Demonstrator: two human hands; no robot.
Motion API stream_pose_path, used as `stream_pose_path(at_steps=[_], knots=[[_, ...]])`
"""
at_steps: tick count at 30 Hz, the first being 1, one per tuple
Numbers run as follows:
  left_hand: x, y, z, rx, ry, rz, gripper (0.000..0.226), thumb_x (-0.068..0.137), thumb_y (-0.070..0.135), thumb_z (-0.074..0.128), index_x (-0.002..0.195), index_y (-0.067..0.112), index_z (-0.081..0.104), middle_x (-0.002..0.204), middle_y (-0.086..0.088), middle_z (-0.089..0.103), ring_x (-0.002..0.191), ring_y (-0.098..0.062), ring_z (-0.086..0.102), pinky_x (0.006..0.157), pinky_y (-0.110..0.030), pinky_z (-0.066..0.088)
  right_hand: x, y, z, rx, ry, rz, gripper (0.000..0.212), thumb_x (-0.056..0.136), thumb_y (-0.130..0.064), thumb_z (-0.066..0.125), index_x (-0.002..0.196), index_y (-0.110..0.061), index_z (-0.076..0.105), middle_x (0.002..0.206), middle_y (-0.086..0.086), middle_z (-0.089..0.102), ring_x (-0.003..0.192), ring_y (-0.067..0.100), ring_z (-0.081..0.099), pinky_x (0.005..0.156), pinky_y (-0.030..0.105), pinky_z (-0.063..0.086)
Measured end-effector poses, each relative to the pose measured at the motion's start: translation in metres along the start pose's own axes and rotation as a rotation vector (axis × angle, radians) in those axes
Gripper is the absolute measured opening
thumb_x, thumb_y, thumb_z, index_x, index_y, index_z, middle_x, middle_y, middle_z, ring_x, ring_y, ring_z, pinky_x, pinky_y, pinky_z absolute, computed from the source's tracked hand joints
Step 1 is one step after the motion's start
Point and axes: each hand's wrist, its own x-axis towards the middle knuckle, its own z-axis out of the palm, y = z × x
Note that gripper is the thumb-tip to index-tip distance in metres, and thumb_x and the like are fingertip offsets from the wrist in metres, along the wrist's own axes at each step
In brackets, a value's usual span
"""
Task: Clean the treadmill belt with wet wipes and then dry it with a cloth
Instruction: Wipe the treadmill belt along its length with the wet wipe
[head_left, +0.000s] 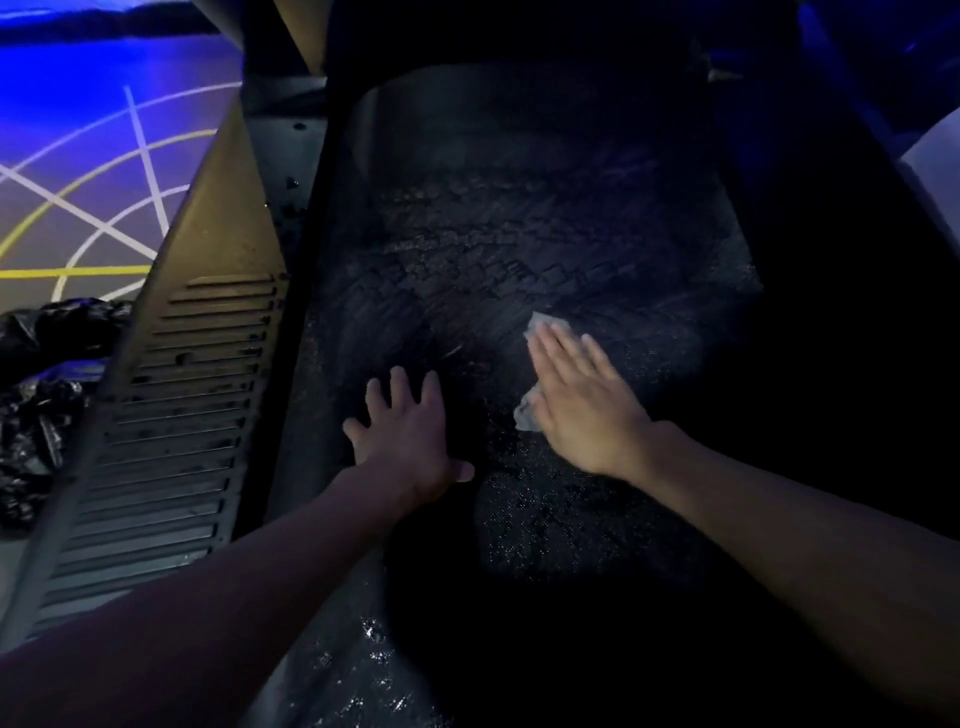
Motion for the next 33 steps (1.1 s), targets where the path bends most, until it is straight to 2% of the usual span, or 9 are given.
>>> stream_pose_path(at_steps=[4,9,13,17,22,26,28,30,33], knots=[[0.002,-0.017,-0.005,0.017,0.047,0.038,0.110,0.072,0.044,0.080,0.153,0.034,0.007,0.161,-0.001,0.002,0.146,-0.032,0.007,0.108,-0.058,0.026,-0.011,-0.025,0.005,-0.013,-0.037,-0.309,0.064,0.104,-0.044,0.006,0.155,-0.009,-0.011,0.162,0.006,-0.021,0.148,0.018,-0.025,0.122,0.040,-0.014],[-0.006,-0.037,0.005,-0.031,0.122,0.002,0.104,0.080,0.044,0.073,0.155,0.019,0.006,0.162,-0.008,-0.005,0.148,-0.030,0.002,0.116,-0.048,0.019,0.012,-0.022,0.000,0.019,-0.008,0.003,0.066,0.098,-0.041,-0.005,0.154,-0.007,-0.017,0.162,0.010,-0.023,0.148,0.022,-0.026,0.122,0.042,-0.012],[-0.010,-0.040,0.007,-0.001,0.158,-0.037,0.105,0.080,0.056,0.069,0.155,0.020,0.004,0.161,-0.014,-0.002,0.148,-0.033,0.002,0.117,-0.048,0.017,0.006,-0.033,0.004,-0.012,-0.044,-0.288,0.064,0.100,-0.045,-0.002,0.152,-0.011,-0.016,0.161,0.005,-0.024,0.148,0.019,-0.027,0.123,0.041,-0.011],[-0.010,-0.049,0.008,0.018,0.095,0.028,0.111,0.079,0.062,0.064,0.154,0.014,0.000,0.162,-0.013,-0.009,0.150,-0.029,-0.004,0.118,-0.045,0.017,0.026,-0.022,-0.003,0.024,-0.028,-0.019,0.077,0.085,-0.045,-0.019,0.152,-0.009,-0.020,0.162,0.009,-0.024,0.148,0.021,-0.027,0.122,0.043,-0.011],[-0.010,-0.074,0.000,-0.027,-0.050,0.145,0.125,0.074,0.040,0.080,0.155,0.013,-0.011,0.160,-0.009,-0.024,0.149,-0.022,-0.014,0.119,-0.031,0.010,0.018,-0.038,0.005,-0.026,-0.051,-0.364,0.070,0.097,-0.048,-0.002,0.156,-0.010,-0.006,0.163,0.005,-0.015,0.150,0.019,-0.020,0.123,0.042,-0.009],[-0.023,-0.080,0.010,-0.102,0.093,0.092,0.119,0.072,0.036,0.083,0.156,0.013,0.001,0.161,-0.012,-0.014,0.150,-0.025,-0.008,0.121,-0.032,0.010,0.039,-0.036,-0.005,-0.001,-0.033,-0.066,0.069,0.095,-0.044,-0.010,0.154,-0.008,-0.017,0.162,0.008,-0.023,0.148,0.021,-0.026,0.122,0.043,-0.012],[-0.027,-0.079,0.013,-0.099,0.167,0.041,0.117,0.067,0.042,0.084,0.155,0.013,0.012,0.158,-0.016,0.001,0.146,-0.030,0.004,0.118,-0.036,0.020,0.037,-0.051,0.000,-0.005,-0.038,-0.209,0.068,0.098,-0.043,-0.004,0.154,-0.007,-0.013,0.162,0.010,-0.021,0.149,0.024,-0.024,0.122,0.044,-0.011],[-0.029,-0.078,0.011,-0.131,0.164,0.038,0.116,0.067,0.041,0.084,0.153,0.008,0.014,0.157,-0.014,0.007,0.144,-0.029,0.009,0.116,-0.031,0.017,0.034,-0.054,0.001,-0.057,-0.046,-0.378,0.073,0.095,-0.046,-0.005,0.157,-0.007,-0.004,0.164,0.008,-0.012,0.151,0.021,-0.017,0.123,0.043,-0.007],[-0.032,-0.079,0.009,-0.147,0.021,0.075,0.122,0.074,0.040,0.080,0.153,0.000,-0.004,0.159,-0.021,-0.016,0.149,-0.032,-0.011,0.118,-0.029,0.004,0.055,-0.043,-0.008,-0.017,-0.039,-0.201,0.077,0.091,-0.047,-0.011,0.157,-0.009,-0.007,0.165,0.007,-0.016,0.150,0.018,-0.020,0.123,0.042,-0.009]])
